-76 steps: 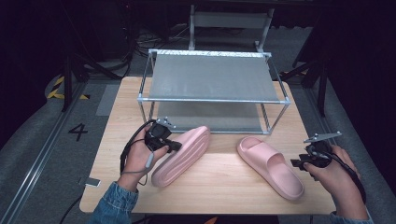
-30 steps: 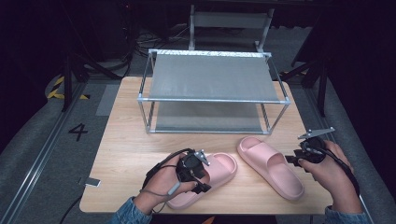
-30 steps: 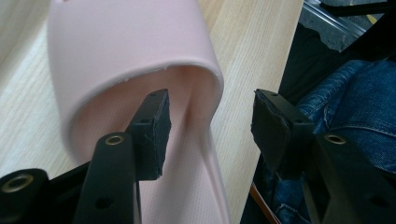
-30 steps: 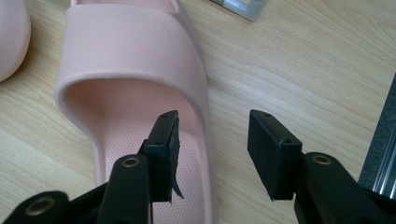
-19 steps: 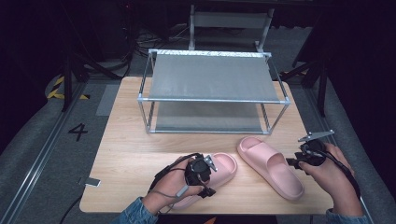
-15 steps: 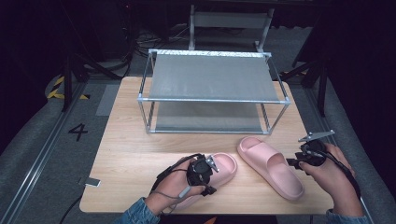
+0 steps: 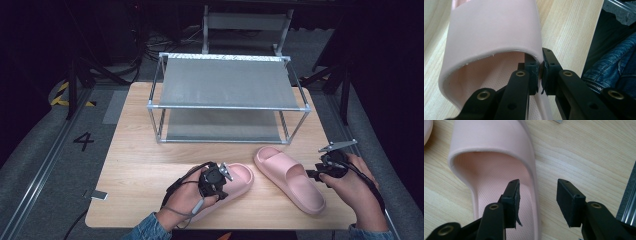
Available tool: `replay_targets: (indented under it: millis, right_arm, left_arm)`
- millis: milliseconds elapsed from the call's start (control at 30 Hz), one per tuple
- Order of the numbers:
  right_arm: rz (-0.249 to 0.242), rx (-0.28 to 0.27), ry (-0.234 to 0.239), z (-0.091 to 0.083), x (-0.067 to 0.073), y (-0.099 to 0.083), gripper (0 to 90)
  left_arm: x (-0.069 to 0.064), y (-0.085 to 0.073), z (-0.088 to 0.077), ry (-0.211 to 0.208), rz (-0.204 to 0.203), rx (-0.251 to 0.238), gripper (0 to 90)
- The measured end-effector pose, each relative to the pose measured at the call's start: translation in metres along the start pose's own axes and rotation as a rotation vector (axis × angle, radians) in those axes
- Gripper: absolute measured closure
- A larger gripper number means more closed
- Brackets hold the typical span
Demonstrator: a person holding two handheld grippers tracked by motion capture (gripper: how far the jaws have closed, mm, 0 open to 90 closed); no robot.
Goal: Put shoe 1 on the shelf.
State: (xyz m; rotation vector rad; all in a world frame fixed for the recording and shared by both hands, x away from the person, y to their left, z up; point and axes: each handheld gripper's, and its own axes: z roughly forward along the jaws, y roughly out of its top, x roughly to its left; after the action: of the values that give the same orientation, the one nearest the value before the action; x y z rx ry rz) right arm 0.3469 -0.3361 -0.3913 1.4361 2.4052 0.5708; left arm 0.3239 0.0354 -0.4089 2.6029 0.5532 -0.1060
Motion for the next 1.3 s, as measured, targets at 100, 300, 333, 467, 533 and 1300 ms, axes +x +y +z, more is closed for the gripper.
replay_targets:
  millis: [100,300,333,467,533,1300]
  right_arm:
    - [0.000,0.006,0.002,0.001,0.000,0.000,54.5]
    - [0.006,0.007,0.006,0.002,0.000,-0.001,54.4]
    - [0.006,0.008,0.005,0.002,-0.001,-0.001,54.4]
    - [0.006,0.009,0.006,0.002,-0.001,-0.001,54.4]
    - [0.007,0.010,0.004,0.002,-0.001,-0.001,54.4]
    - [0.015,0.017,0.012,0.006,-0.005,-0.001,54.4]
  left_arm:
    - [0.001,-0.001,-0.003,0.000,-0.017,-0.010,84.6]
    - [0.004,-0.002,-0.010,-0.015,-0.028,0.003,84.5]
    - [0.005,-0.003,-0.012,-0.018,-0.024,0.005,84.5]
    - [0.005,-0.003,-0.020,-0.024,-0.030,-0.019,84.6]
    - [0.005,-0.003,-0.025,-0.026,-0.032,-0.033,84.5]
    - [0.020,0.004,-0.103,0.016,-0.073,-0.218,84.5]
